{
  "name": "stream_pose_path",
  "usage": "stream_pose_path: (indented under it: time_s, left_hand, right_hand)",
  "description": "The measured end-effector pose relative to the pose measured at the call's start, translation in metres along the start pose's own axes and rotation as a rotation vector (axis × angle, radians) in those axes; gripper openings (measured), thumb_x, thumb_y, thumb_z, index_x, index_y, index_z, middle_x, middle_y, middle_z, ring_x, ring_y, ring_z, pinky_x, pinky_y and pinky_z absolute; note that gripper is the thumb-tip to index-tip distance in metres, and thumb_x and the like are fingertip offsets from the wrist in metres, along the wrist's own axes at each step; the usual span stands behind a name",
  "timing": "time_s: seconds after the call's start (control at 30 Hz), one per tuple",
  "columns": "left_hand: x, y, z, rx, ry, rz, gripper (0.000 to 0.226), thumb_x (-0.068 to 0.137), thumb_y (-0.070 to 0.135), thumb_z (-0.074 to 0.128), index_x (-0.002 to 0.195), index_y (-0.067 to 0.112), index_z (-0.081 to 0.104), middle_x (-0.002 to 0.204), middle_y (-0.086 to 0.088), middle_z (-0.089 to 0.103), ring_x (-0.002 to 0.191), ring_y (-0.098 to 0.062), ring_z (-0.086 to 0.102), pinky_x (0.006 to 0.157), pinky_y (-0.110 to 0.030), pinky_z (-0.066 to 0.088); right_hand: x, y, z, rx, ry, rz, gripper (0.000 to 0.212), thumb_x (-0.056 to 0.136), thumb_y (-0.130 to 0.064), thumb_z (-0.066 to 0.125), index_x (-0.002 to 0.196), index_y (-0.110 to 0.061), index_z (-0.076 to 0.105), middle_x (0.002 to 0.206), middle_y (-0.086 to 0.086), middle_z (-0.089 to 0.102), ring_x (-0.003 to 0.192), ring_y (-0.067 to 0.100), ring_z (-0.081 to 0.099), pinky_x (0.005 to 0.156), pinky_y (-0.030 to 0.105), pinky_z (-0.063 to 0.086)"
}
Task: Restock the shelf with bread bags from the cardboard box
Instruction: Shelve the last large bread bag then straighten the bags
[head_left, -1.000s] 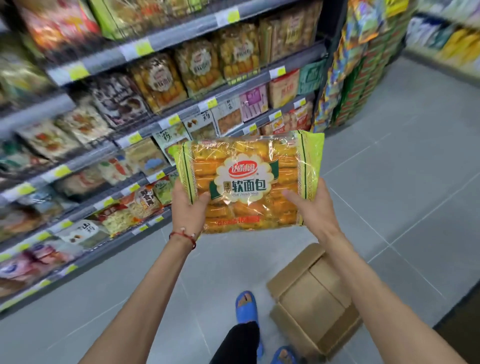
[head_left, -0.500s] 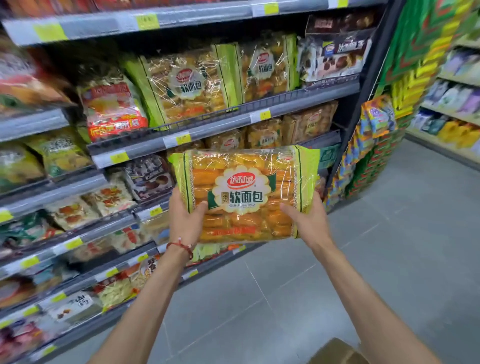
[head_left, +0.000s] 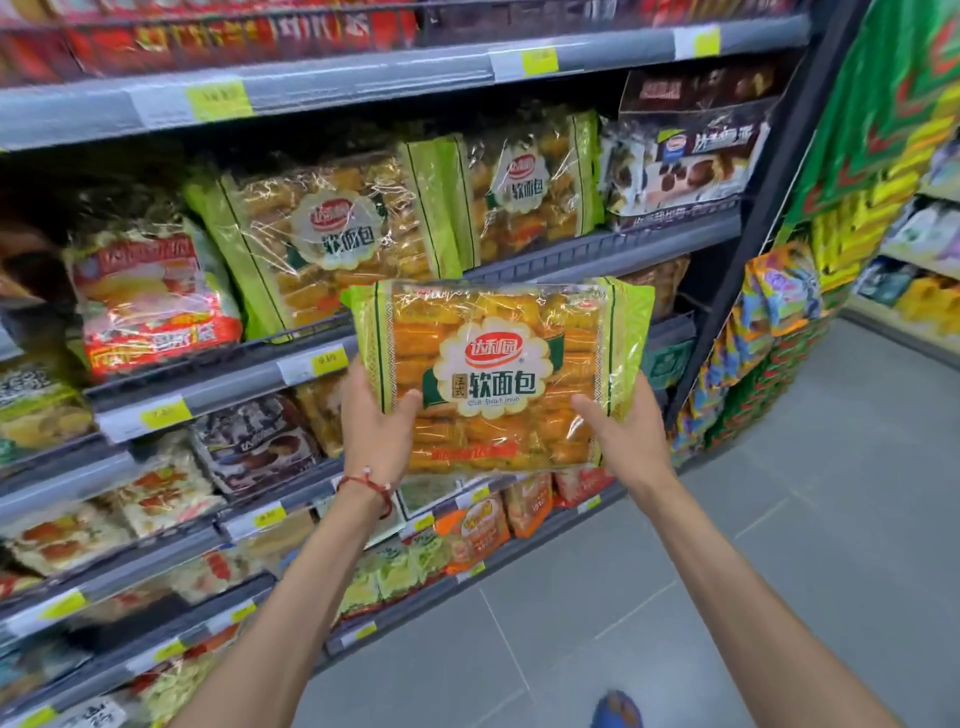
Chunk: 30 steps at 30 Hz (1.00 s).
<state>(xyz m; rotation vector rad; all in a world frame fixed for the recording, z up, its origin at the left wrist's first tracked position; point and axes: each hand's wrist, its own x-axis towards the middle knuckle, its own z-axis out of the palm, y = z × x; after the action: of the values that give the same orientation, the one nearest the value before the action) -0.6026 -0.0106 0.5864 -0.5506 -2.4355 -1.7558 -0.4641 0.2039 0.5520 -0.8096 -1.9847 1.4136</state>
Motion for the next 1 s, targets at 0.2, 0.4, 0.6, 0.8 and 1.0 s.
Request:
stream_pose_path:
  time_s: [0.2,0.4,0.6,0.8,1.0]
  left_hand:
    - [0.076,0.025,0.085,0.003,0.072,0.003,0.062,0.092,0.016,0.064,0.147,0.019,0.036,0.140,-0.001,0.047,0.129,-0.019,0.044,0.112,-0.042,0.037]
    - [0.137,0.056,0.150,-0.020,0.183,-0.025,0.064,0.094,0.020,0.061,0.150,0.021,0.030,0.140,0.012,0.036,0.130,-0.007,0.035,0.112,-0.027,0.025]
    - [0.197,0.076,0.187,-0.029,0.282,0.010,0.066,0.095,0.019,0.060,0.152,0.019,0.026,0.150,0.004,0.036,0.138,-0.013,0.035,0.120,-0.041,0.027]
    - [0.251,0.085,0.218,-0.019,0.385,-0.075,0.080,0.100,0.032,0.054,0.158,0.015,0.002,0.166,0.000,0.002,0.152,-0.014,0.000,0.115,-0.023,-0.001]
    - [0.282,0.075,0.238,-0.010,0.378,-0.127,0.080,0.099,0.034,0.054,0.157,0.008,0.004,0.166,-0.006,0.003,0.153,-0.018,0.002,0.117,-0.027,0.003]
  right_hand:
    - [0.121,0.004,-0.025,0.076,-0.043,-0.062,0.083,0.098,-0.041,0.066,0.162,-0.020,0.018,0.163,-0.005,0.029,0.156,0.019,0.018,0.128,0.047,0.013]
    - [0.228,-0.018,-0.044,0.065,-0.078,-0.115,0.075,0.095,-0.042,0.069,0.157,-0.024,0.031,0.153,-0.015,0.041,0.145,0.012,0.036,0.124,0.048,0.026]
    - [0.313,-0.038,-0.042,0.100,-0.074,-0.161,0.090,0.094,-0.044,0.070,0.163,-0.017,0.019,0.168,-0.003,0.026,0.154,0.015,0.022,0.126,0.036,0.017]
    - [0.382,-0.063,-0.028,0.123,-0.098,-0.242,0.070,0.098,-0.025,0.068,0.157,-0.012,0.031,0.122,-0.026,0.038,0.103,-0.022,0.027,0.087,-0.006,0.020]
    - [0.427,-0.055,-0.016,0.101,-0.139,-0.233,0.079,0.097,-0.033,0.070,0.160,-0.016,0.026,0.147,-0.018,0.038,0.136,0.000,0.031,0.113,0.019,0.022]
